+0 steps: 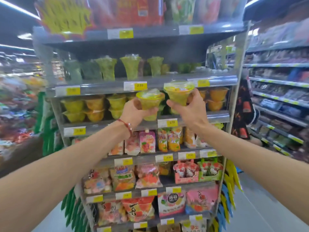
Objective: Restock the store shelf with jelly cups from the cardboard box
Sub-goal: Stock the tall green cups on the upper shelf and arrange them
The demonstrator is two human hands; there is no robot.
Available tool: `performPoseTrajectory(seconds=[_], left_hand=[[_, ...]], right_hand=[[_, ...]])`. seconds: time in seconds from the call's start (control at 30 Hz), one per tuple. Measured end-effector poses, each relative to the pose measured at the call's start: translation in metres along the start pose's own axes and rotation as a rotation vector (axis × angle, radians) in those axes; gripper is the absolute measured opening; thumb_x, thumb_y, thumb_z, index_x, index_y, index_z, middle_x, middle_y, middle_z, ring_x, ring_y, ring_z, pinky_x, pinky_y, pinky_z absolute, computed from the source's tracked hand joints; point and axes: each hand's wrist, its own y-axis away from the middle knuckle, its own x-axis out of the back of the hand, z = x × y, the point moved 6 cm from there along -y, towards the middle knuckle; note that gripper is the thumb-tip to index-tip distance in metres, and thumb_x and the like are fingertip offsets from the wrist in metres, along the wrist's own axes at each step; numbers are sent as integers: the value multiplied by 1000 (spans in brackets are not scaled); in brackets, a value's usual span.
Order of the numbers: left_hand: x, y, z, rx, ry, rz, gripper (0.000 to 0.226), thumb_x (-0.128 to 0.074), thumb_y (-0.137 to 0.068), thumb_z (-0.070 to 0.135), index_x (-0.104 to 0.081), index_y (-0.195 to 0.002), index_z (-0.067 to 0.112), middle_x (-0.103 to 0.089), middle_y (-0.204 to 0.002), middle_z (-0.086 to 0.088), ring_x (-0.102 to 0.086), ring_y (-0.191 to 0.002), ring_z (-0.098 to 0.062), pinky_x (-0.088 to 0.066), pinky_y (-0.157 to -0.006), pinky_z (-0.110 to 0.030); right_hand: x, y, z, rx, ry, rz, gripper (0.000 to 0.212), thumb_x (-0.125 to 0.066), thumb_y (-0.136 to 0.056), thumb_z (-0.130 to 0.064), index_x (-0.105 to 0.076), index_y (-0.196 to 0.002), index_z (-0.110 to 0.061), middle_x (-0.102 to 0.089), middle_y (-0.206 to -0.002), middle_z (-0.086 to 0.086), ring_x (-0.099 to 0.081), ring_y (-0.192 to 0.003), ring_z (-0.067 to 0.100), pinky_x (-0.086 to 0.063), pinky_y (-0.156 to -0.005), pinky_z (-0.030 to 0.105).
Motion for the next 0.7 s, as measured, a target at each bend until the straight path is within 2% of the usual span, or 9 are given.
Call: performPoseTrajectory(seconds=[0.07,0.17,0.23,0.33,0.43,0.5,0.57,0.6,0.7], left_hand=[[0,-14,19,-49,5,9,52,-91,-62,23,-70,-107,7,-74,-103,-3,-71,-94,-17,-56,-83,-32],[-1,-34,45,-119,10,35,34,-81,-76,6,-67,-107,5,-70,-95,2,-64,-78,2,-48,-66,-9],[-3,-47,61,-170,0,57,28,-79,-78,6,-63,-100,-1,-65,-85,6,-58,-67,14,-42,-60,-4],[-4,-75,75,-200,-26,81,23,-76,-81,3,-59,-97,-2,-54,-75,7,-51,-50,18,-39,-55,-2],[-8,-104,86,-218,-43,98,30,-78,-81,9,-64,-107,5,-66,-89,5,-59,-67,11,-50,-67,-8],[-11,-125,87,-204,-74,130,22,-79,-82,16,-62,-97,15,-63,-82,11,-56,-67,6,-50,-71,-10],[-15,-145,82,-183,-100,165,23,-81,-80,25,-61,-90,20,-63,-82,13,-59,-73,0,-50,-80,-21],[-17,-154,80,-167,-120,180,30,-82,-76,35,-63,-93,20,-66,-87,11,-63,-80,-4,-51,-86,-27],[-23,-176,70,-88,-260,247,76,-77,-57,66,-61,-112,15,-69,-111,0,-65,-103,-22,-52,-94,-42]], right_hand=[[0,-15,-8,3,-16,26,56,-89,-75,-32,-57,-119,-18,-71,-108,-11,-68,-97,0,-56,-87,23],[0,-39,-16,16,-8,67,59,-90,-73,-37,-58,-119,-18,-73,-109,-10,-70,-98,4,-57,-92,31],[1,-55,-20,24,-1,84,61,-89,-70,-42,-59,-118,-20,-73,-108,-11,-70,-98,5,-57,-93,35],[3,-89,-25,35,45,117,67,-88,-63,-52,-62,-117,-21,-74,-105,-12,-71,-96,5,-58,-93,37],[8,-125,-27,44,110,150,73,-86,-57,-60,-64,-116,-21,-75,-104,-11,-71,-96,8,-58,-92,39],[12,-145,-28,41,178,171,69,-87,-64,-56,-65,-118,-19,-74,-107,-8,-70,-99,12,-56,-94,37],[16,-164,-25,37,248,187,65,-86,-69,-54,-66,-119,-17,-73,-109,-5,-69,-101,15,-53,-93,33],[18,-173,-23,40,280,184,64,-86,-70,-55,-67,-119,-18,-74,-109,-4,-68,-102,16,-53,-93,33],[18,-197,-13,39,376,149,61,-84,-68,-60,-70,-112,-21,-74,-104,-5,-67,-100,18,-52,-89,34]])
